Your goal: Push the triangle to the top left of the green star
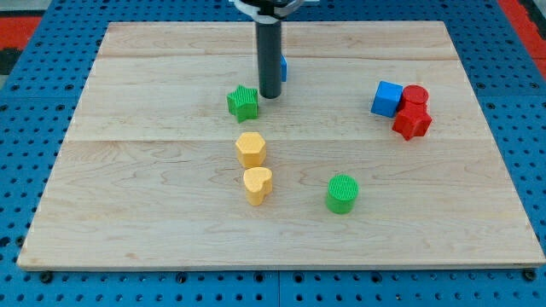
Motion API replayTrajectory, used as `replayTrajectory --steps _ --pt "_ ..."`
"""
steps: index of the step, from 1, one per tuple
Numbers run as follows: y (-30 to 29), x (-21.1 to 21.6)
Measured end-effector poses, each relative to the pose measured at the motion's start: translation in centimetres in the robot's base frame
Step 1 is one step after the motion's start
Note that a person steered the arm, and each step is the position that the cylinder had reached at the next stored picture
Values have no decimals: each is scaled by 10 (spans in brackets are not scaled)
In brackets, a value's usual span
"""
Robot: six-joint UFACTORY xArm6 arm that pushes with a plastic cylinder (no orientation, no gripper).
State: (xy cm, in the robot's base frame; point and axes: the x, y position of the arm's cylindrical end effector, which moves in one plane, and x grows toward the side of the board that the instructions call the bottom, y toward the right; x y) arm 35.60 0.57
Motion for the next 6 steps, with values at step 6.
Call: replayTrajectory --steps 6 --pt "-61 -76"
